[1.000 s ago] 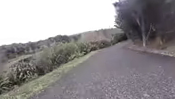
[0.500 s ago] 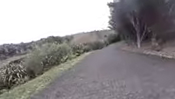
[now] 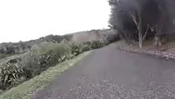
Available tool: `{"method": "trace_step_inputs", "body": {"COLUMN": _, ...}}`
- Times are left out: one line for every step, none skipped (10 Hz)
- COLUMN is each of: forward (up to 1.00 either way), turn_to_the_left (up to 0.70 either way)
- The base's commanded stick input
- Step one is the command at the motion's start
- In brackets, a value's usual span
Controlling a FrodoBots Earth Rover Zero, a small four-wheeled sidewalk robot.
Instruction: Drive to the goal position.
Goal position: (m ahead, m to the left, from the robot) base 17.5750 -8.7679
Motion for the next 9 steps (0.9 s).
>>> {"method": "trace_step_inputs", "body": {"forward": 0.7, "turn_to_the_left": 0.0}}
{"method": "trace_step_inputs", "body": {"forward": 0.7, "turn_to_the_left": 0.0}}
{"method": "trace_step_inputs", "body": {"forward": 0.7, "turn_to_the_left": -0.01}}
{"method": "trace_step_inputs", "body": {"forward": 0.7, "turn_to_the_left": -0.21}}
{"method": "trace_step_inputs", "body": {"forward": 0.7, "turn_to_the_left": -0.35}}
{"method": "trace_step_inputs", "body": {"forward": 0.7, "turn_to_the_left": -0.35}}
{"method": "trace_step_inputs", "body": {"forward": 0.7, "turn_to_the_left": -0.17}}
{"method": "trace_step_inputs", "body": {"forward": 0.7, "turn_to_the_left": 0.04}}
{"method": "trace_step_inputs", "body": {"forward": 0.7, "turn_to_the_left": 0.04}}
